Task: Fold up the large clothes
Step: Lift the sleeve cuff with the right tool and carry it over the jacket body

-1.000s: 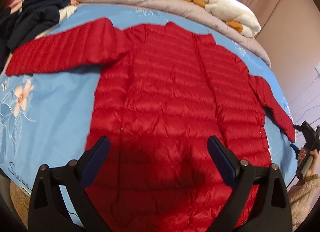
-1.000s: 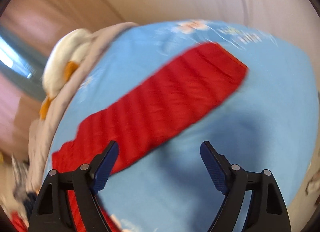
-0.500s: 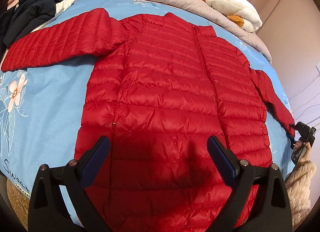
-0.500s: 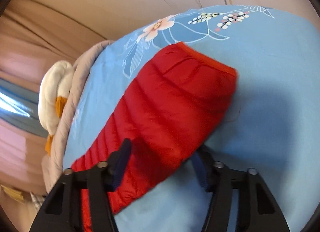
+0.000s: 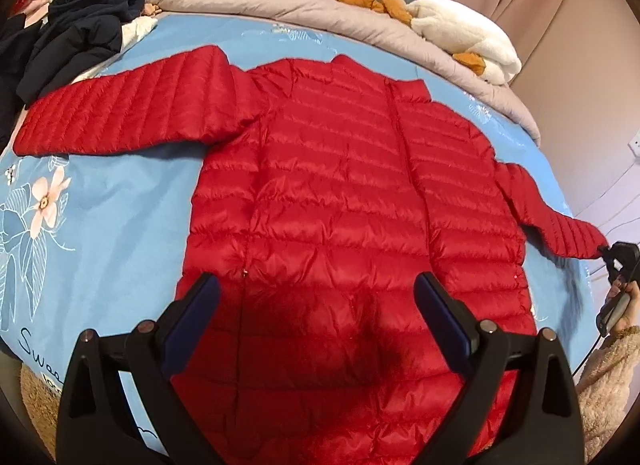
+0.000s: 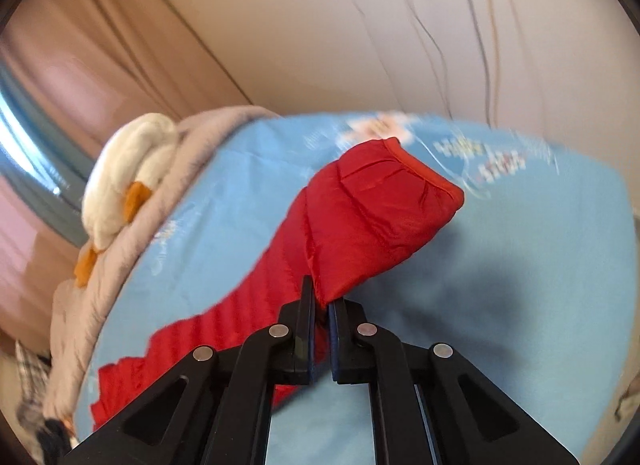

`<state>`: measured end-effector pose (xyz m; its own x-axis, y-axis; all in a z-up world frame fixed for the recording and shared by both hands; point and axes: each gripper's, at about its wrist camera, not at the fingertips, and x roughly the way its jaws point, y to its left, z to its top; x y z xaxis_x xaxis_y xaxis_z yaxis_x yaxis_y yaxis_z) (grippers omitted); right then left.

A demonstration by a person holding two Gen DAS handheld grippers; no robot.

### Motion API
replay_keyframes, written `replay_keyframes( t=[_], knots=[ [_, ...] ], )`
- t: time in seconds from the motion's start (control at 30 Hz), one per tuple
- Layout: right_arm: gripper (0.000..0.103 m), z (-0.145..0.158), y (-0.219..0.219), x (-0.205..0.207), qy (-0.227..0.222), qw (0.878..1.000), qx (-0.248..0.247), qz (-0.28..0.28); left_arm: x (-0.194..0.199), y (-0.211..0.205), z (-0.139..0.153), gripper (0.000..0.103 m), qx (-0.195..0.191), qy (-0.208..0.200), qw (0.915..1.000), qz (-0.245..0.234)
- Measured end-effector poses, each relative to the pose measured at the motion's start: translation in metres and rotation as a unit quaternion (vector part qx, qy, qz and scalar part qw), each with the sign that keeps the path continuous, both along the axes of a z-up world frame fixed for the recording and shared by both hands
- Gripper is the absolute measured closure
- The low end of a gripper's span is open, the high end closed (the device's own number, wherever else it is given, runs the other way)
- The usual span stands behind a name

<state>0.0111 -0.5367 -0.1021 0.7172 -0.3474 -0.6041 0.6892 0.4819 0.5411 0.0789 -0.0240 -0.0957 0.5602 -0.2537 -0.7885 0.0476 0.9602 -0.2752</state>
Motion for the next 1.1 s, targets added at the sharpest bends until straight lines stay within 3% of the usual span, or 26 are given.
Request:
replay_keyframes(
  t=[0.17, 0.43, 1.1],
  knots=[
    [0.096, 0.043, 0.024, 0.007, -0.014, 0.998, -0.061, 0.029, -0.003, 0.007, 0.013, 0.006, -0.003, -0.021, 0.9997, 0.007],
    [0.097, 0.085, 0.061, 0.018, -0.039, 0.989, -0.121, 0.077, -0.007, 0.022, 0.032, 0.006, -0.015, -0.048, 0.9983, 0.03],
    [0.098, 0.148, 0.15, 0.041, -0.093, 0.954, -0.21, 0.192, -0.023, 0.055, 0.072, 0.006, -0.042, -0.108, 0.9912, 0.063]
  ],
)
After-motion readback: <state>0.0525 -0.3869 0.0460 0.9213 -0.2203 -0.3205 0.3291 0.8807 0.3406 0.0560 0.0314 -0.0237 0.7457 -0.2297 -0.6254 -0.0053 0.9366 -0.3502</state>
